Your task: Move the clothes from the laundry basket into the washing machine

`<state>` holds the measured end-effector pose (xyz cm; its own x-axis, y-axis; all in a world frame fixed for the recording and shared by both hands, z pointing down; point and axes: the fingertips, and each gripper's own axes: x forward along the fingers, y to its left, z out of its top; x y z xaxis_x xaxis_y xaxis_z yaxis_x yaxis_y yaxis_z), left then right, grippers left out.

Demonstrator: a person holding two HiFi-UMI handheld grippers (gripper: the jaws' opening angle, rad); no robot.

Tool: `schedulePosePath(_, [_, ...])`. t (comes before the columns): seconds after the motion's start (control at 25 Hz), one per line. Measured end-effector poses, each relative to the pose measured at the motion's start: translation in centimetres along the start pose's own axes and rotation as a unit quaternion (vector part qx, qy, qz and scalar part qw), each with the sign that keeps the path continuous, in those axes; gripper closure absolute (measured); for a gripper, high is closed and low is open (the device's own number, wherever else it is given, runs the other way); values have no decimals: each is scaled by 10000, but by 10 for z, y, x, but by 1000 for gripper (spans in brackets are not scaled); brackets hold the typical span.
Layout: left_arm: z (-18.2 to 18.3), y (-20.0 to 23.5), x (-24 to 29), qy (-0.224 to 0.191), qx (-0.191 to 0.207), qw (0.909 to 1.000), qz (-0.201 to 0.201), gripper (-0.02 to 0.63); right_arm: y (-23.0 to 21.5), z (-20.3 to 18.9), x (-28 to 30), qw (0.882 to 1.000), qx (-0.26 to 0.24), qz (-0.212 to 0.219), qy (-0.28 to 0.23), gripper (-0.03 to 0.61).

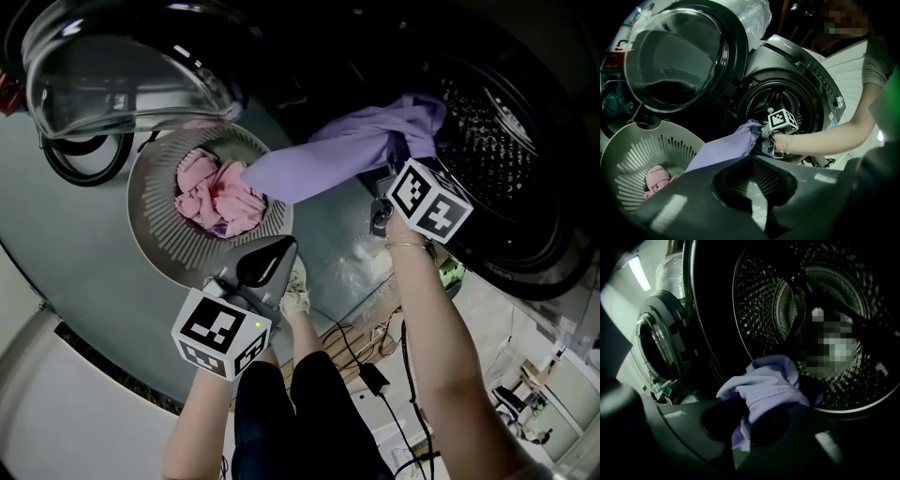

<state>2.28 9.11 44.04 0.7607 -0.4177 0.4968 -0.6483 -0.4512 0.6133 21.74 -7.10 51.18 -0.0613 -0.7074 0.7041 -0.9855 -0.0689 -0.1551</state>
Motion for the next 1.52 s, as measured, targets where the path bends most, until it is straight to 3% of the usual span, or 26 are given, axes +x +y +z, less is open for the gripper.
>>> schedulePosePath(0.2, [10,-6,-1,-52,83,10000,-2,607,-17,49,-14,9972,-262,-361,-592,523])
schedulePosePath(0.6, [22,-10,-3,-131,140,9998,9,607,-74,105,-34,9838,-89,-1186,-1338,520])
schedulePosePath(0.72, [23,-9,-2,-138,149,9998,-9,607,-93,99,-30,9824,69,-1403,-1235,497])
schedulePosePath(0.92, [21,-7,-2,-124,146,9998,-1,607,-109,72,-23,9821,741,-1472,-913,404])
schedulePosePath(1.12, [17,-11,-2,-61,139,9999,-55,607,-99,46,-19,9877,1265,-828,-400,198])
schedulePosePath(1.52, [18,-11,-3,-74,156,9998,-82,607,-60,9,-57,9930,875,-766,-227,167])
